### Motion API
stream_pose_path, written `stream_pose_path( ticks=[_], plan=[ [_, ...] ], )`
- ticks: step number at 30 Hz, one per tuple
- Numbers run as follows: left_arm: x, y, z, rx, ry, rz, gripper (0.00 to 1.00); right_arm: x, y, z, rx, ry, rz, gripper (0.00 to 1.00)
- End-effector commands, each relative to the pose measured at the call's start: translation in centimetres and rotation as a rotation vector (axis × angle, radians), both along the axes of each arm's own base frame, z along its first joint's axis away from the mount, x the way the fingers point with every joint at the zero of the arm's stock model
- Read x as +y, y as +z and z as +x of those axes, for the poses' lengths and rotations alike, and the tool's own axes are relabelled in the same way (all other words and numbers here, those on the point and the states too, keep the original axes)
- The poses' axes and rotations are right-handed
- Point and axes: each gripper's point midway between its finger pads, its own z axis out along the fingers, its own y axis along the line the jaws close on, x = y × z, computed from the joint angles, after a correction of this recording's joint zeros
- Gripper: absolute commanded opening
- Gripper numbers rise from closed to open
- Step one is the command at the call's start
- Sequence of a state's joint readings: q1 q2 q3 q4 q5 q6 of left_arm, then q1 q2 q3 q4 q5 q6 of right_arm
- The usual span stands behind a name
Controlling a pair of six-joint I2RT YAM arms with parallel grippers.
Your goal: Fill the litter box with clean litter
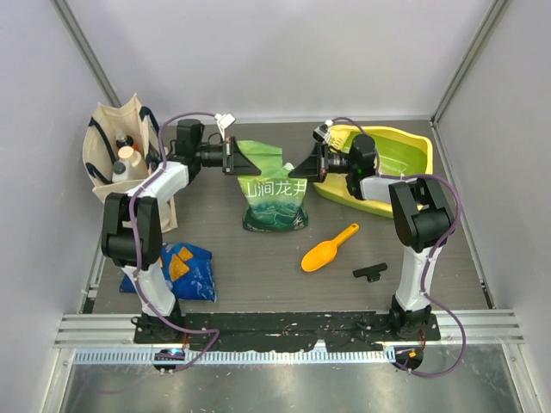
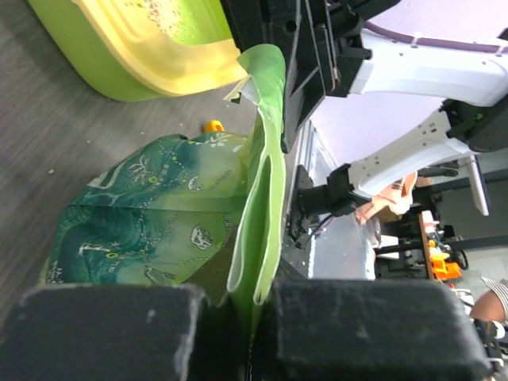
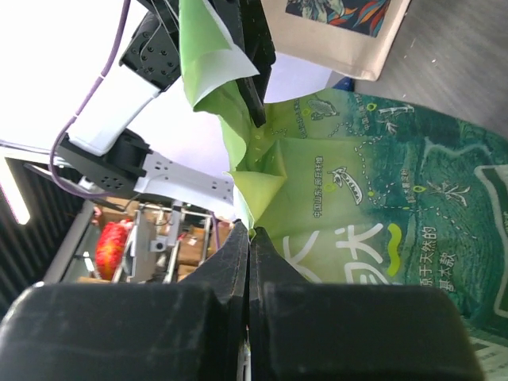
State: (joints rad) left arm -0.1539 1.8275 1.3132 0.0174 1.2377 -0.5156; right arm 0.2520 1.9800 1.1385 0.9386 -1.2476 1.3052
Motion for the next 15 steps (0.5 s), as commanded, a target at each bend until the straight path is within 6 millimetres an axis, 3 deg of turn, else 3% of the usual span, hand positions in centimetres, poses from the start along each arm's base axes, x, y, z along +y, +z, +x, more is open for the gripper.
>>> stream_pose_path(
  ticks=[1,10,15],
  plan=[
    [2.9,1.7,2.2,-0.01,0.061,-0.027,0.0,-3.3,5.9,-1.1,-0.095,0.063,0.05,0.01],
    [2.9,1.5,1.7,0.351,0.062,-0.097,0.0,-3.5,3.7,1.4,0.142,0.005,-0.059,0.01],
    [3.2,1.3,1.4,0.465,0.104,-0.097,0.0,-4.3,1.8,1.3,0.308,-0.008,-0.105,0.01]
  ],
)
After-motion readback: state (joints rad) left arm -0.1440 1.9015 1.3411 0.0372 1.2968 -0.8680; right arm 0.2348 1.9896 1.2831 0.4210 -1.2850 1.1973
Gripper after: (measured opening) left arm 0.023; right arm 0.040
